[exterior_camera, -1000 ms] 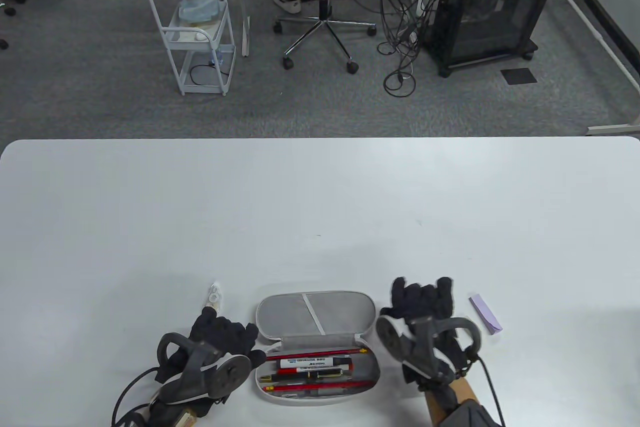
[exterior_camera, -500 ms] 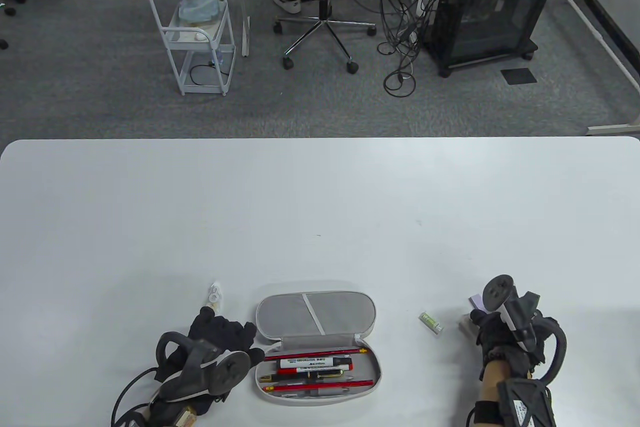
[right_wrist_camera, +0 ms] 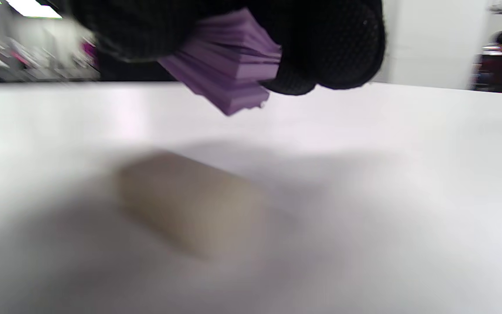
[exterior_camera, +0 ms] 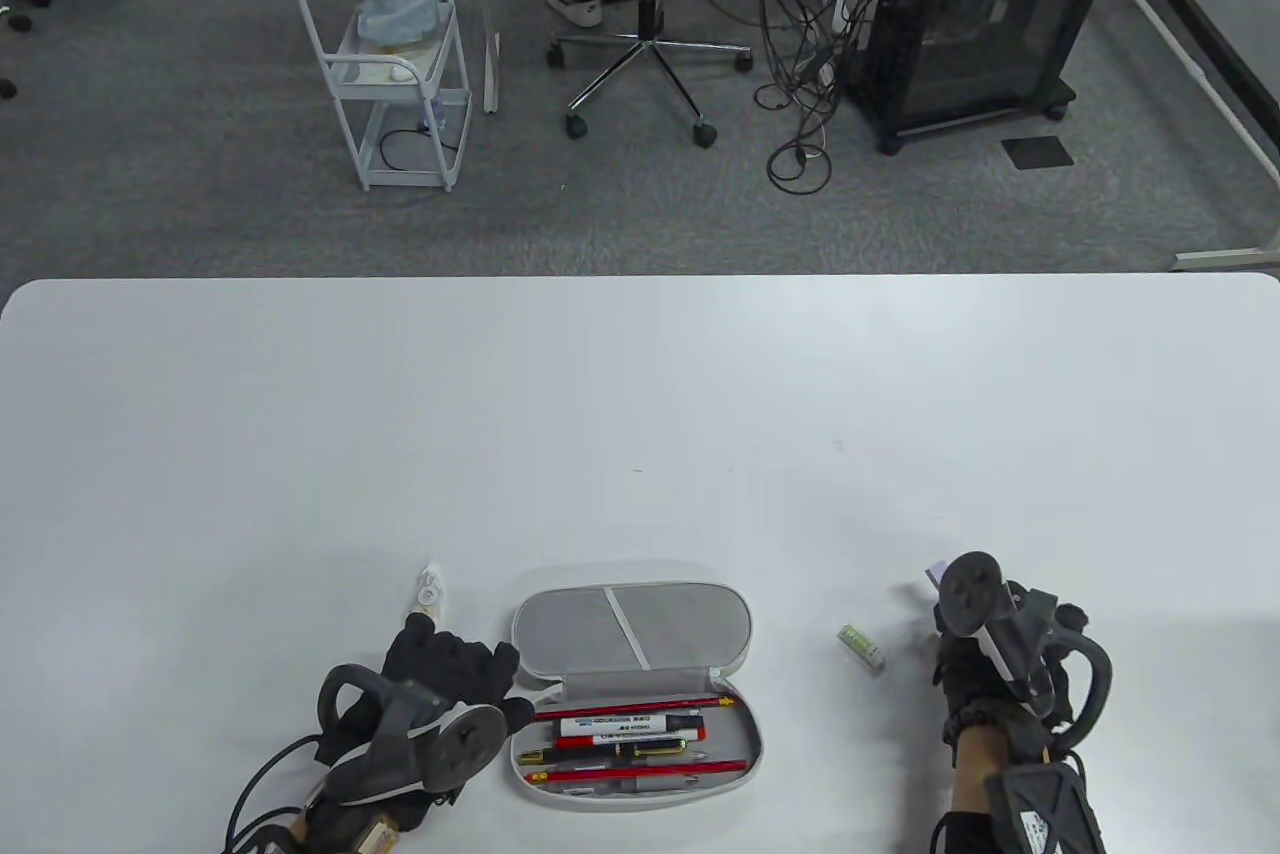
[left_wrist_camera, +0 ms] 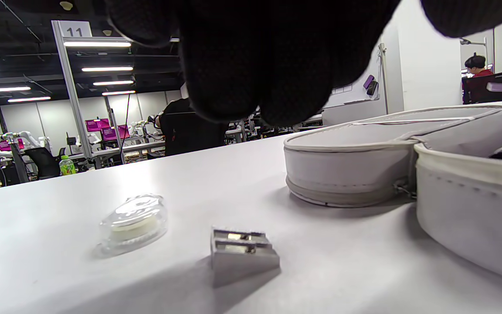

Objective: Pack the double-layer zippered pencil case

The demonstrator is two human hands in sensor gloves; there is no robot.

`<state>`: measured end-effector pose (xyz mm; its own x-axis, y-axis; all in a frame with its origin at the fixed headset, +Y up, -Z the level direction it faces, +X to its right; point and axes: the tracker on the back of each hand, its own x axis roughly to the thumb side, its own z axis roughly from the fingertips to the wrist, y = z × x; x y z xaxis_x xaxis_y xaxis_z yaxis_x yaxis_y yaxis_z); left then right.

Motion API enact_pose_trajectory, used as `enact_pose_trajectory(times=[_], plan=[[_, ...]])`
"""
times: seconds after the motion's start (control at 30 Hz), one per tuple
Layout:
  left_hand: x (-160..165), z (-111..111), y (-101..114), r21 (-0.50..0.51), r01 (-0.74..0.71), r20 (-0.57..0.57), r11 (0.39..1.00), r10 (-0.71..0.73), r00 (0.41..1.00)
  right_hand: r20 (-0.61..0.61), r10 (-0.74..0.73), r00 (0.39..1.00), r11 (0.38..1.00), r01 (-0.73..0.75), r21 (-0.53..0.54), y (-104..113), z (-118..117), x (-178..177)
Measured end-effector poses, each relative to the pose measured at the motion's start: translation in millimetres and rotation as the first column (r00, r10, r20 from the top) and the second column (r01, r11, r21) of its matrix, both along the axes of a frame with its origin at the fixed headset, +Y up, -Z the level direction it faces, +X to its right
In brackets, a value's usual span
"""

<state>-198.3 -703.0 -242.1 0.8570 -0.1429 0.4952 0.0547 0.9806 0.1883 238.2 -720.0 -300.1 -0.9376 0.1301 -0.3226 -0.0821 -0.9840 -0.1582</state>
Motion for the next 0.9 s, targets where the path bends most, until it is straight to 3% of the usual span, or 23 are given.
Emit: enact_pose_trajectory(times=[0.13, 0.23, 0.33, 0.4, 0.57, 0.7, 0.9], plan=[[7.4, 0.0, -3.9, 0.001, 0.015, 0.02, 1.0, -0.015, 1.0, -0.322, 0.15, 0.935, 0.986, -0.115, 0.124, 18.7, 15.6, -89.6], [13.8, 0.5, -5.5, 0.021, 0.041, 0.041, 0.999, -0.042, 0.998, -0.538, 0.304, 0.786, 0.953, -0.245, 0.179, 20.0, 25.0, -154.1], [18.6, 1.9, -6.8, 0.034, 0.053, 0.079, 0.998, -0.055, 0.995, -0.544, 0.514, 0.663, 0.85, -0.476, 0.223, 15.4, 27.7, -196.9], [20.1, 3.6, -6.1, 0.053, 0.047, 0.106, 0.998, -0.052, 0.993, -0.558, 0.572, 0.601, 0.802, -0.552, 0.227, 10.9, 22.2, -210.7], [25.1, 1.1, -8.2, 0.049, 0.054, 0.125, 0.997, -0.06, 0.99, -0.538, 0.432, 0.724, 0.877, -0.476, 0.064, -3.0, 3.4, -209.5], [29.0, -0.9, -12.8, 0.066, 0.141, 0.138, 0.988, -0.149, 0.979, -0.522, 0.476, 0.708, 0.874, -0.448, 0.19, -9.3, 7.1, -198.3], [54.5, -21.7, 2.9, 0.09, 0.221, 0.124, 0.971, -0.231, 0.965, -0.587, 0.298, 0.753, 0.954, -0.26, 0.151, 8.4, 24.7, -185.0]])
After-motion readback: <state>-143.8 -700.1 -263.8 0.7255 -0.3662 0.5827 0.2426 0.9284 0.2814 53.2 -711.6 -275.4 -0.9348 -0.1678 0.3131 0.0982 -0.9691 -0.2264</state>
